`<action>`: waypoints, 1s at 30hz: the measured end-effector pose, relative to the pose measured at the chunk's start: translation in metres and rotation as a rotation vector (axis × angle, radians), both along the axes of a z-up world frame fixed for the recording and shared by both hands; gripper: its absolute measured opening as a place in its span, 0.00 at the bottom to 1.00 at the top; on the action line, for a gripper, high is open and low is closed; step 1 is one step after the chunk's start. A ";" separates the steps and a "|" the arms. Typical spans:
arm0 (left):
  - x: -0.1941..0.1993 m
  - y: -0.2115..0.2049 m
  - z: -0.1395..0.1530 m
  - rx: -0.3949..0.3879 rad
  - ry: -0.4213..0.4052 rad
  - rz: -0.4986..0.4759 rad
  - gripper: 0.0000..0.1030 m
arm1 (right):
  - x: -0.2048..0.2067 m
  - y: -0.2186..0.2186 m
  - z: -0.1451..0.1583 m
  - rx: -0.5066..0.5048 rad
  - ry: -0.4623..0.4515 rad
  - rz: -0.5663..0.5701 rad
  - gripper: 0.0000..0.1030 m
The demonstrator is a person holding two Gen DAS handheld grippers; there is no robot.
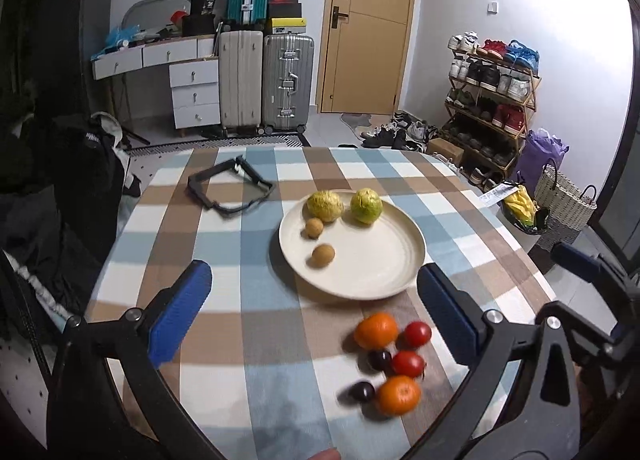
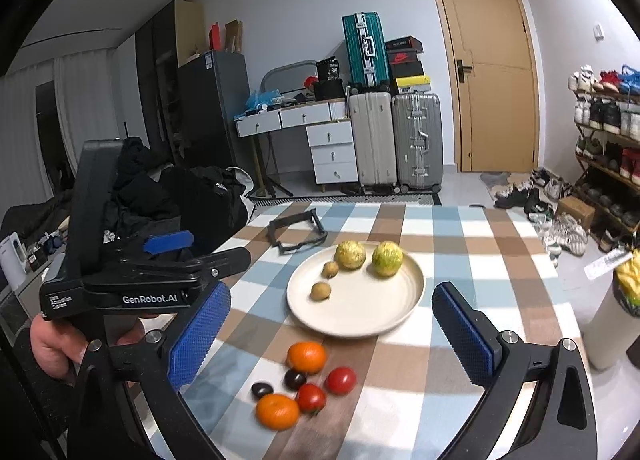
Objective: Organize fruits
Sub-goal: 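Withdraw both tools from the plate and approach the remaining fruits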
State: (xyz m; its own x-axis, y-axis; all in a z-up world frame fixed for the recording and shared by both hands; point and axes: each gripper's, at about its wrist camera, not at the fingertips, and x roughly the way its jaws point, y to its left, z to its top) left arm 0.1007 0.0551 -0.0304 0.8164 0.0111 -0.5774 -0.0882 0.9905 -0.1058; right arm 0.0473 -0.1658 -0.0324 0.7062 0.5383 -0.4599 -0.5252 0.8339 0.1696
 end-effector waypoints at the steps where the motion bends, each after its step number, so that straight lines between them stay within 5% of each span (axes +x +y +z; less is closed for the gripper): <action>1: -0.005 0.001 -0.004 -0.006 0.002 0.005 1.00 | -0.003 0.000 -0.003 -0.002 0.007 -0.003 1.00; 11: -0.036 0.011 -0.067 -0.059 0.112 0.009 1.00 | -0.032 -0.004 -0.041 -0.023 0.083 -0.055 1.00; 24: -0.008 0.002 -0.115 -0.077 0.230 -0.108 0.99 | -0.038 -0.007 -0.084 -0.044 0.163 -0.073 1.00; 27: -0.001 -0.001 -0.118 -0.094 0.242 -0.148 0.90 | -0.037 -0.008 -0.088 -0.044 0.169 -0.074 1.00; 30: 0.005 -0.002 -0.121 -0.125 0.256 -0.185 0.70 | -0.034 -0.009 -0.091 -0.036 0.181 -0.078 1.00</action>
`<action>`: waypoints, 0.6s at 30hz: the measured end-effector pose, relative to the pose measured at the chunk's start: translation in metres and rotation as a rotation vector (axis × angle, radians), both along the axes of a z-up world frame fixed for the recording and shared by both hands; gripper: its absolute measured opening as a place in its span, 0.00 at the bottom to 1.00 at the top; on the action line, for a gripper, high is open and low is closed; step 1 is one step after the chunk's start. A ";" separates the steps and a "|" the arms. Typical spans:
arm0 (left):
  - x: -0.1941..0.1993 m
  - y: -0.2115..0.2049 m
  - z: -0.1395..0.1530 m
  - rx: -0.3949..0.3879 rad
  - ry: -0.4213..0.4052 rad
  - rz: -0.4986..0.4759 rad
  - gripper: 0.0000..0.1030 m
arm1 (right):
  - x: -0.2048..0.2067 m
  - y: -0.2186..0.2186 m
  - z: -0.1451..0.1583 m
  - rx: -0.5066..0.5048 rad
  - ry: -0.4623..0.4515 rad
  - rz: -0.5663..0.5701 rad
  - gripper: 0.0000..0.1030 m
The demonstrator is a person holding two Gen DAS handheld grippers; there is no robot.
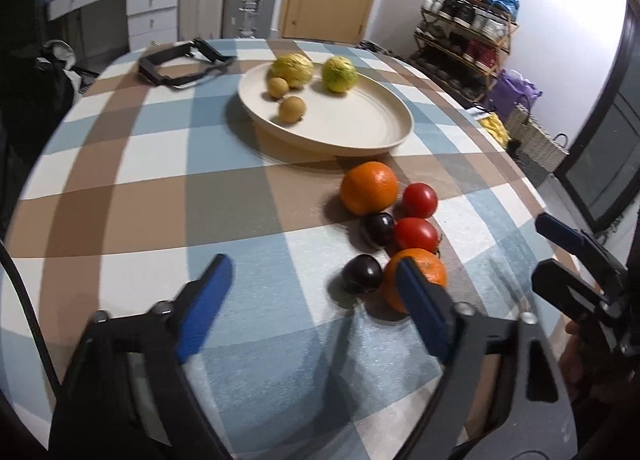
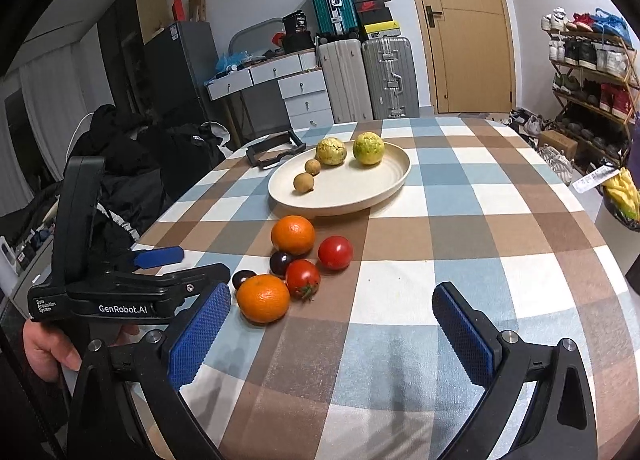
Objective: Organize fruits
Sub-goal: 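Withdraw both tools from the plate and approach the remaining fruits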
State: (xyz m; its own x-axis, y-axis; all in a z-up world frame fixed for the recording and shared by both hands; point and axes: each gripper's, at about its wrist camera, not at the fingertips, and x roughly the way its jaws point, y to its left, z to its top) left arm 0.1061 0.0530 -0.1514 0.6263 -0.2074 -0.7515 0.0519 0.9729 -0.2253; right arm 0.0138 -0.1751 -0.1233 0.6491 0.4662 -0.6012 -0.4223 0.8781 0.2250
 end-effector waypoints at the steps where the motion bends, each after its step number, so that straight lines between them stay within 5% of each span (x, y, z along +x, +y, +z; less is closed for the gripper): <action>1: 0.001 0.000 -0.001 -0.016 0.003 -0.008 0.67 | 0.001 -0.001 -0.001 0.003 0.003 -0.002 1.00; 5: 0.009 0.005 -0.007 -0.098 0.030 -0.040 0.49 | 0.003 -0.002 -0.002 0.004 0.010 -0.003 1.00; 18: 0.009 0.008 -0.012 -0.196 0.032 -0.117 0.25 | 0.009 -0.002 -0.007 0.018 0.029 0.002 1.00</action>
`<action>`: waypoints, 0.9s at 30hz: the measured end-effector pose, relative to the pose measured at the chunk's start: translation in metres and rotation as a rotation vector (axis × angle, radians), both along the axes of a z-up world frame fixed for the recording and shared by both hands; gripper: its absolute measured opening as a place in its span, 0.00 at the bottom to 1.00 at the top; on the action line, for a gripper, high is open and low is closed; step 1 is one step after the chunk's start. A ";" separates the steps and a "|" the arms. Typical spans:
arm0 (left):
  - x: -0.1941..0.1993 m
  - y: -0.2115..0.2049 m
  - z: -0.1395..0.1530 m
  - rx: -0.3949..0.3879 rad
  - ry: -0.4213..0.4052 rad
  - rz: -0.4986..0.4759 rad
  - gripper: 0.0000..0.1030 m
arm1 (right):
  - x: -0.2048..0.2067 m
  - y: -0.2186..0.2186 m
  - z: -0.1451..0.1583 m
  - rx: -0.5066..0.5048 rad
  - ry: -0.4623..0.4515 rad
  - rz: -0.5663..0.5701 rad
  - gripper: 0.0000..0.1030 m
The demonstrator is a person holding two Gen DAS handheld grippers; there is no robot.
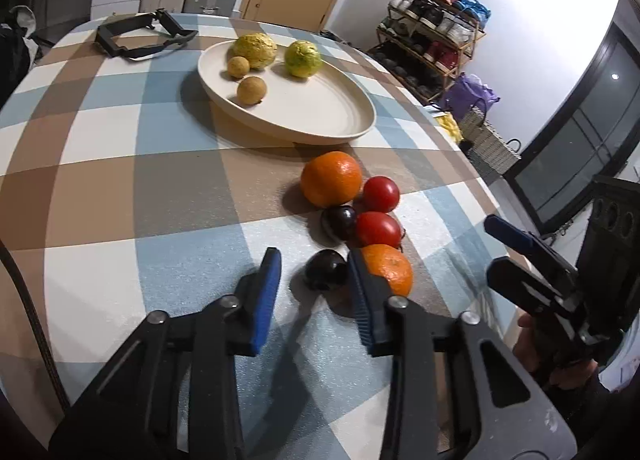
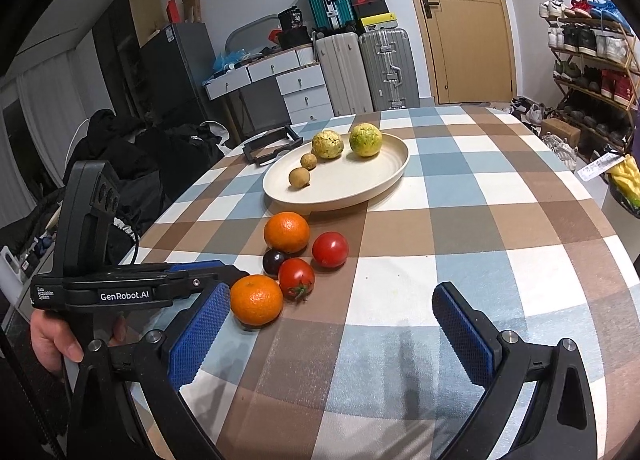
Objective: Organize fruits
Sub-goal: 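Withdraw both tools from the plate and approach the remaining fruits, then grasp a dark plum with the left tool while the right tool grasps a red tomato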
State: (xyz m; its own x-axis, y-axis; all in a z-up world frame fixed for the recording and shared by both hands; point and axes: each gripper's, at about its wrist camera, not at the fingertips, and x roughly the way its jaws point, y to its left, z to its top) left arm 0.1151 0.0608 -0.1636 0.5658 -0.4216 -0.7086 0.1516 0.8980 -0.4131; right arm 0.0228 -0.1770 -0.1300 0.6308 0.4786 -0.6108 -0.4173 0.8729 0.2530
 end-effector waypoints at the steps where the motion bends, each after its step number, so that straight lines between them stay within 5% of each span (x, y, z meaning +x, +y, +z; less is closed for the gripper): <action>1: 0.000 0.000 0.000 -0.013 0.000 -0.010 0.23 | 0.000 0.000 0.000 0.000 0.001 -0.001 1.00; 27: -0.011 0.002 0.005 0.000 -0.016 -0.038 0.17 | 0.020 -0.009 0.003 0.034 0.040 -0.034 1.00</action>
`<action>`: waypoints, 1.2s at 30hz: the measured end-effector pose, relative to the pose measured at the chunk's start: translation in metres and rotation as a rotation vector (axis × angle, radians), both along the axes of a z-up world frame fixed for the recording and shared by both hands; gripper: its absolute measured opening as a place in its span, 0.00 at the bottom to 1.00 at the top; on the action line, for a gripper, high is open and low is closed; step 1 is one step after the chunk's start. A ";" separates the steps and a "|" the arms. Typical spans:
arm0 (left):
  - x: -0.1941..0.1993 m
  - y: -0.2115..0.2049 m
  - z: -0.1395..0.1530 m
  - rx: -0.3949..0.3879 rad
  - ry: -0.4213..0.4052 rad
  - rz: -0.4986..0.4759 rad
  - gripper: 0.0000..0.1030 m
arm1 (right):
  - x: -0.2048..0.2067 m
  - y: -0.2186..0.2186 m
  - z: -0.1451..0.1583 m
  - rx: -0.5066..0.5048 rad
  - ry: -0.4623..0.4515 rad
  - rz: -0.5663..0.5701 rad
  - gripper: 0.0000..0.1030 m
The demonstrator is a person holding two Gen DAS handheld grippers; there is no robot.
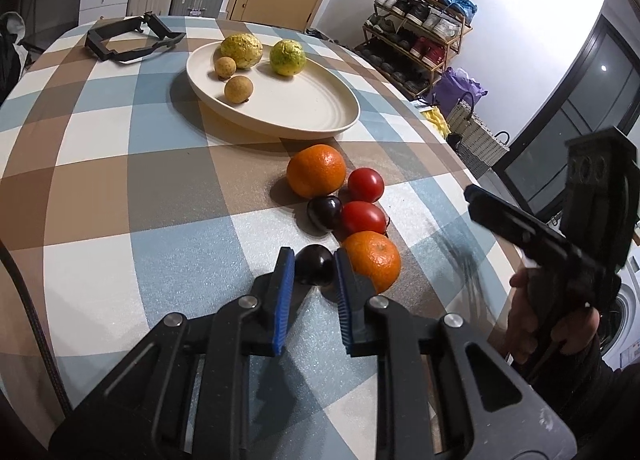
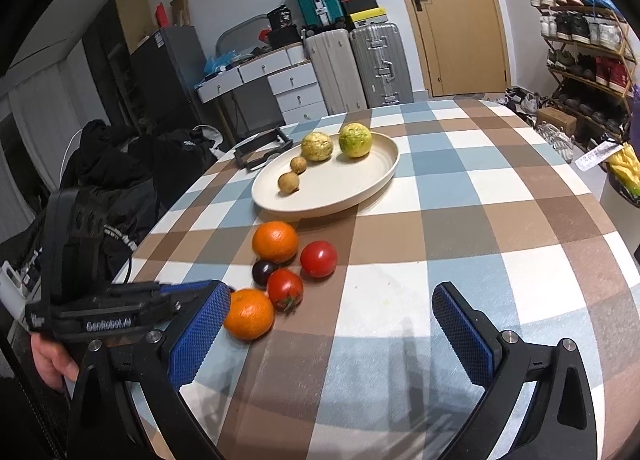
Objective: Organize fruits
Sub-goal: 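Grasp a dark plum with the left tool while the right tool grasps a red tomato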
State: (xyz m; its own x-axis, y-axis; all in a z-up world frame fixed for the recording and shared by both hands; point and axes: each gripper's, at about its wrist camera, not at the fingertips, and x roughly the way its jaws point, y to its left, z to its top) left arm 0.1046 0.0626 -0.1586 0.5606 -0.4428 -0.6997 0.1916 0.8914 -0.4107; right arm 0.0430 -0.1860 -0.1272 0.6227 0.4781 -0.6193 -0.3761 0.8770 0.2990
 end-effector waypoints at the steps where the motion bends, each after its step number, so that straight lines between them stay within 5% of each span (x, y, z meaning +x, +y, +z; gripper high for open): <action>1: -0.001 0.000 0.000 0.001 -0.001 0.001 0.17 | 0.004 -0.001 0.001 0.013 0.009 0.002 1.00; 14: -0.007 0.024 0.015 -0.033 -0.034 0.041 0.17 | 0.057 0.016 -0.012 0.068 0.124 0.046 0.98; 16: -0.007 0.029 0.019 -0.039 -0.043 0.050 0.17 | 0.062 0.020 -0.016 0.056 0.133 0.039 0.83; 23: -0.003 0.042 0.029 -0.054 -0.061 0.074 0.17 | 0.070 0.035 -0.025 0.001 0.148 0.075 0.65; 28: 0.001 0.047 0.030 -0.055 -0.056 0.088 0.17 | 0.073 0.038 -0.030 -0.010 0.172 0.095 0.43; 36: 0.013 0.047 0.031 -0.044 -0.053 0.100 0.17 | 0.072 0.040 -0.032 0.004 0.180 0.121 0.28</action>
State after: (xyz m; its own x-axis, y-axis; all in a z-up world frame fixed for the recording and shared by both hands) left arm 0.1178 0.1094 -0.1277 0.6392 -0.4124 -0.6491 0.1246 0.8884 -0.4418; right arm 0.1145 -0.1462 -0.1587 0.4400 0.5450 -0.7137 -0.4184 0.8276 0.3741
